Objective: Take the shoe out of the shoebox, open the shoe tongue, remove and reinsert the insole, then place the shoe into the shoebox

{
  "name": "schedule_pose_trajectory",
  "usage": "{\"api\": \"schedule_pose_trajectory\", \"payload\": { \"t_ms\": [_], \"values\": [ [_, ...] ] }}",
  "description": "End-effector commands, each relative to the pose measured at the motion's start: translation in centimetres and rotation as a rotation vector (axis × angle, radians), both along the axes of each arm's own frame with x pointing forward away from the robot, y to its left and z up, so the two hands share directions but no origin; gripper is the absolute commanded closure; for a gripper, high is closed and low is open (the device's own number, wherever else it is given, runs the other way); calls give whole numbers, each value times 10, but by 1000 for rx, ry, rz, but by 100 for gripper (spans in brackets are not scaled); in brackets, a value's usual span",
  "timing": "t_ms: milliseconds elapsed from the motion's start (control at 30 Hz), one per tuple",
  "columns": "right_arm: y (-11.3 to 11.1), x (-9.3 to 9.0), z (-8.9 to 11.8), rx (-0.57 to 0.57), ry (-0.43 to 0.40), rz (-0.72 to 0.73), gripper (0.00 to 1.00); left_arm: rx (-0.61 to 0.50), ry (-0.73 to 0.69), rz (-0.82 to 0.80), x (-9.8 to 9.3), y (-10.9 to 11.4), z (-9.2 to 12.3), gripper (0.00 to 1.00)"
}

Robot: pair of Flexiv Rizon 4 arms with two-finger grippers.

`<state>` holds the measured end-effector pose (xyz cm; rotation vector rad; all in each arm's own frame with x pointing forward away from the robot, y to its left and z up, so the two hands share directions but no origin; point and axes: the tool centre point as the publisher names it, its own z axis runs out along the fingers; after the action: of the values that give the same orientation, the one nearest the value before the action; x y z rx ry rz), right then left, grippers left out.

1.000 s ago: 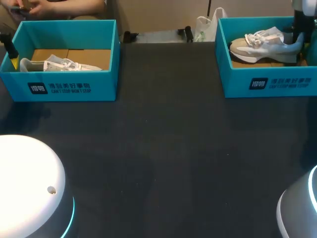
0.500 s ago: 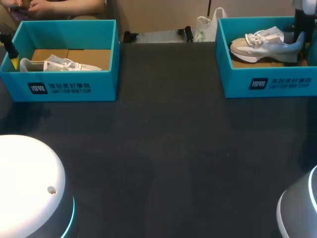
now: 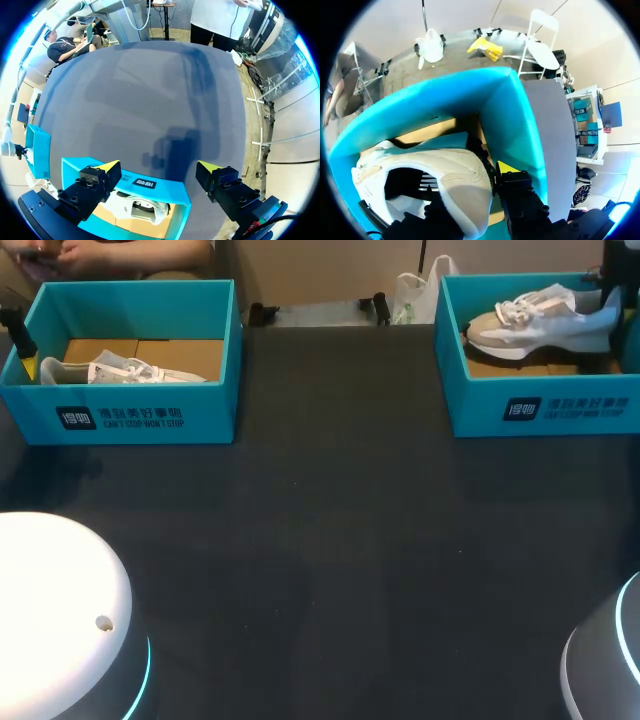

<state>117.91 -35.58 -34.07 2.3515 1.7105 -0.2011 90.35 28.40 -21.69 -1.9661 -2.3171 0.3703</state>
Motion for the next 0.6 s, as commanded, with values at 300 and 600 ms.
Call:
{"api": "schedule_pose_trajectory", "payload": {
  "t_ms": [300,600],
  "values": [
    [12,-25,63,-1,-91,29,100,3,-1,0,-1,0,1,0],
    [24,-33,100,14,-126,97,100,3,-1,0,-1,0,1,0]
  ]
}}
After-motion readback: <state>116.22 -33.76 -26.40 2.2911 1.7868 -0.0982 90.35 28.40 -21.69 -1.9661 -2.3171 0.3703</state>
